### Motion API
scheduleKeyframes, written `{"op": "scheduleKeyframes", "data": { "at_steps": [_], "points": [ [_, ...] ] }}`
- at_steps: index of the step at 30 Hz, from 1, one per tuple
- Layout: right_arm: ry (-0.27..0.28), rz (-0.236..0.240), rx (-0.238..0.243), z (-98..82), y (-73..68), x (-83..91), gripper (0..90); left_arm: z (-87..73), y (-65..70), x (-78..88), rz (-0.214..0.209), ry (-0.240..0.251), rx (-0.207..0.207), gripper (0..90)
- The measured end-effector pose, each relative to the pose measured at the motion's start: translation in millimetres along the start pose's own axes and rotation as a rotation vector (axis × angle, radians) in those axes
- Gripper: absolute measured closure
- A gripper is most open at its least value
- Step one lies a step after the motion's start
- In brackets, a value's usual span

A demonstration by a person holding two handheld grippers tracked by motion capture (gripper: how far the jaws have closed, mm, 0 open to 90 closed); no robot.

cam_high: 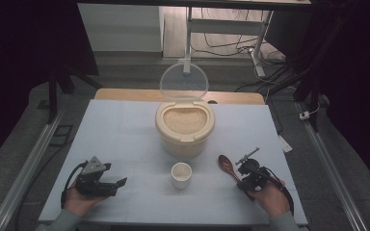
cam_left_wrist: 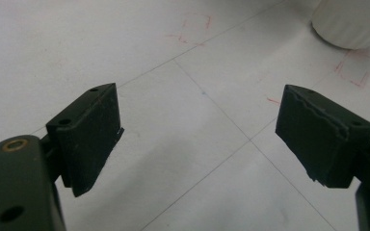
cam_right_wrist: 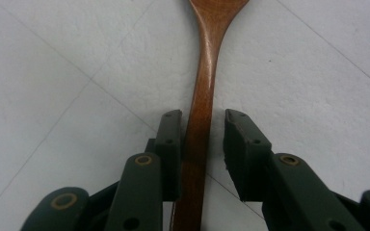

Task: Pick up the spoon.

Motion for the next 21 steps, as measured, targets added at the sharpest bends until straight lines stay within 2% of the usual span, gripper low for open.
{"op": "scheduleKeyframes", "data": {
  "at_steps": [6,8,14,21],
  "points": [
    [-0.034,-0.006,-0.004,4.8,-2.6,-0.9,77.7,-1.1,-1.1,-1.0,0.001,-0.006,0.003,15.8],
    [-0.039,-0.006,-0.019,5.5,-2.7,-1.0,79.0,-1.3,-1.2,-1.2,0.001,-0.007,0.003,15.8],
    [-0.039,-0.022,-0.010,6.2,-4.4,-0.8,79.8,-1.9,-1.3,-1.4,0.001,-0.011,0.001,15.8],
    [-0.026,0.004,-0.009,5.1,-1.6,0.3,79.9,-2.7,-3.2,-1.2,0.002,-0.011,0.003,15.8]
  ]
}}
Point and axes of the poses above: each handheld gripper's, and its own axes: x roughly backward along the jaws, z roughly out of its top, y roughly to its right, the point moved 4 cm from there along -x, roughly forward along the jaws, and after that the axes turned 6 degrees about -z, right-handed, at the moved point
